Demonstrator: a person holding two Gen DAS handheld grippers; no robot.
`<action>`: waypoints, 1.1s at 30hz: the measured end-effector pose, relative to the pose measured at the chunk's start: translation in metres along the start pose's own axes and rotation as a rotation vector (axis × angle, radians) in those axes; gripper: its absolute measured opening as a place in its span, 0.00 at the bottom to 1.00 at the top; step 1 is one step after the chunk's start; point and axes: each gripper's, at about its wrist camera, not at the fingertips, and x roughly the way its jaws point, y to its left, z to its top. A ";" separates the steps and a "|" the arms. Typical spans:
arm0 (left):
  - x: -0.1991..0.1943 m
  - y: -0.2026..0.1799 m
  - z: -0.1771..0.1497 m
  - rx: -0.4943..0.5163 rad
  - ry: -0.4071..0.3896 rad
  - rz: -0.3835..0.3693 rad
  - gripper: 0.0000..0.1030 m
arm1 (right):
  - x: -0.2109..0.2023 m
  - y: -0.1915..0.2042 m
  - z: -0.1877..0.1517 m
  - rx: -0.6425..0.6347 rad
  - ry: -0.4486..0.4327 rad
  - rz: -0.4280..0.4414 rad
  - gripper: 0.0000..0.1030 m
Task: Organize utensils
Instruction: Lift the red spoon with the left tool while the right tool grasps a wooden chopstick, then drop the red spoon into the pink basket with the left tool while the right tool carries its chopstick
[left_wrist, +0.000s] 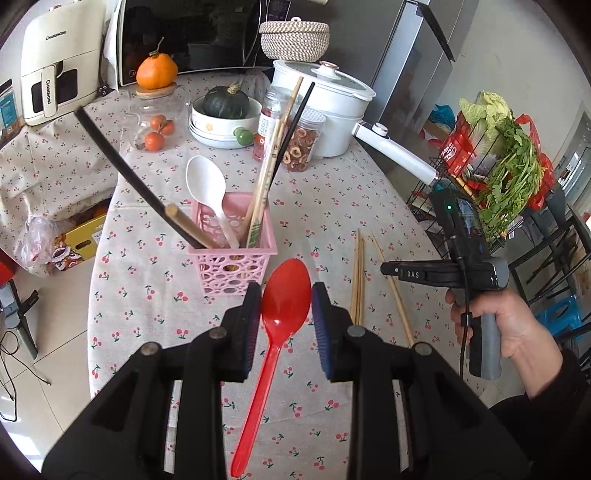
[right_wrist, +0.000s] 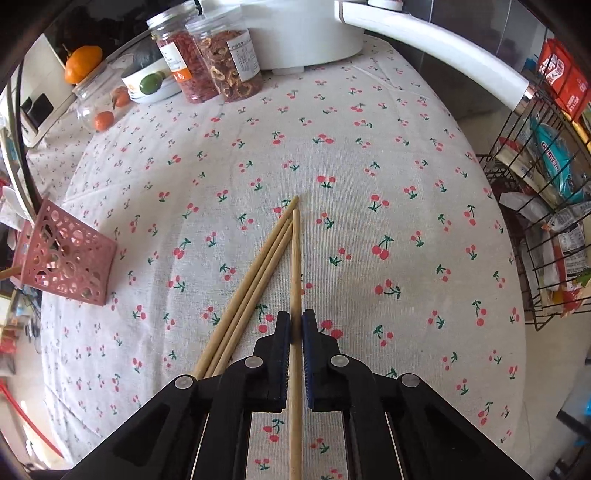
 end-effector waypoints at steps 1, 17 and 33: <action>-0.005 -0.001 0.002 0.000 -0.028 -0.006 0.29 | -0.011 -0.001 0.000 0.000 -0.030 0.013 0.06; -0.023 -0.014 0.054 -0.029 -0.583 0.042 0.29 | -0.148 -0.007 -0.006 -0.024 -0.462 0.235 0.06; 0.013 0.004 0.074 -0.116 -0.706 0.119 0.29 | -0.148 -0.004 -0.002 -0.044 -0.461 0.281 0.06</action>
